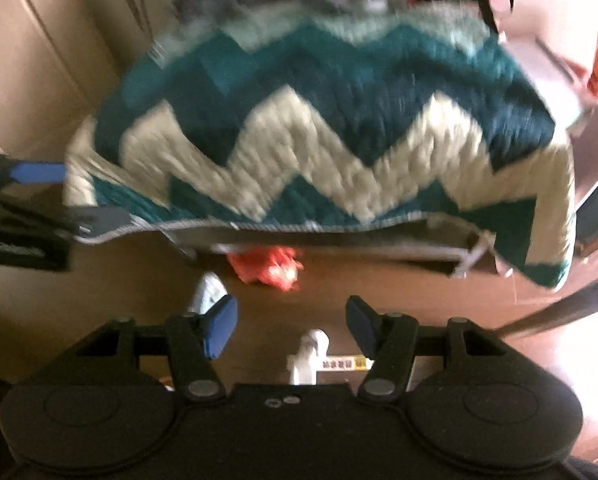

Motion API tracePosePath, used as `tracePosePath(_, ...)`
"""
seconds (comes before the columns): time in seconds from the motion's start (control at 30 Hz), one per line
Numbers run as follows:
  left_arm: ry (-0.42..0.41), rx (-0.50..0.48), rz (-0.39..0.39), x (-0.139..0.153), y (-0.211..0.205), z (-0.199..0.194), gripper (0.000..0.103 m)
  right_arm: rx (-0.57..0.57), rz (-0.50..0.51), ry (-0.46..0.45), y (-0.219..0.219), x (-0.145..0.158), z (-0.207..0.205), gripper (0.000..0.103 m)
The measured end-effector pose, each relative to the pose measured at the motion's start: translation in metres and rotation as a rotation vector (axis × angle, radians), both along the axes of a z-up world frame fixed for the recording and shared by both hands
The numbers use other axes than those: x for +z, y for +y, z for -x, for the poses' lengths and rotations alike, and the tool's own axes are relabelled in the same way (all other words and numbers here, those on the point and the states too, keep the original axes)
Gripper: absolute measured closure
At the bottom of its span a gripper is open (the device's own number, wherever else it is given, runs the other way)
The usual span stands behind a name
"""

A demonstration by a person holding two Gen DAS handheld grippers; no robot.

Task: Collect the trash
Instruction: 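Move both open tools back down toward the floor trash, then grasp clear plastic bag with left tool while right tool grasps white tissue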

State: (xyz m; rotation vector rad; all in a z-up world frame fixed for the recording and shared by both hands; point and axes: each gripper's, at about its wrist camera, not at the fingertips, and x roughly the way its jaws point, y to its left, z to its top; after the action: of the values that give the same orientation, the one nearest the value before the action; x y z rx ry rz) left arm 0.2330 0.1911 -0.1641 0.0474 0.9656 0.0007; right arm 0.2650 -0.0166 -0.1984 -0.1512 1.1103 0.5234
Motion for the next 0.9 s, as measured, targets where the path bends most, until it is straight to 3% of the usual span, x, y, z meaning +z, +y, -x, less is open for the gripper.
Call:
tracePosePath(0.2,0.15,0.046,0.03,-0.083,0.039,-0.017,0.0,0.046,0.058,0.09,0.018,-0.071,-0.016,0.043)
tracePosePath(0.37,0.186,0.032,-0.011,-0.149,0.053,-0.023,0.0,0.106,0.091,0.197,0.036,-0.131,-0.026,0.043)
tracePosePath(0.63,0.358,0.153,0.099,-0.26,0.069,-0.037,0.0,0.106,0.152,0.299,0.06,-0.219,-0.053,0.043)
tracePosePath(0.77,0.436,0.222,0.153,-0.301,0.077,-0.045,0.0,0.077,0.201,0.353,0.064,-0.26,-0.064,0.044)
tracePosePath(0.9,0.492,0.264,0.153,-0.335,0.085,-0.053,0.0,0.077,0.261,0.386,0.069,-0.292,-0.069,0.045)
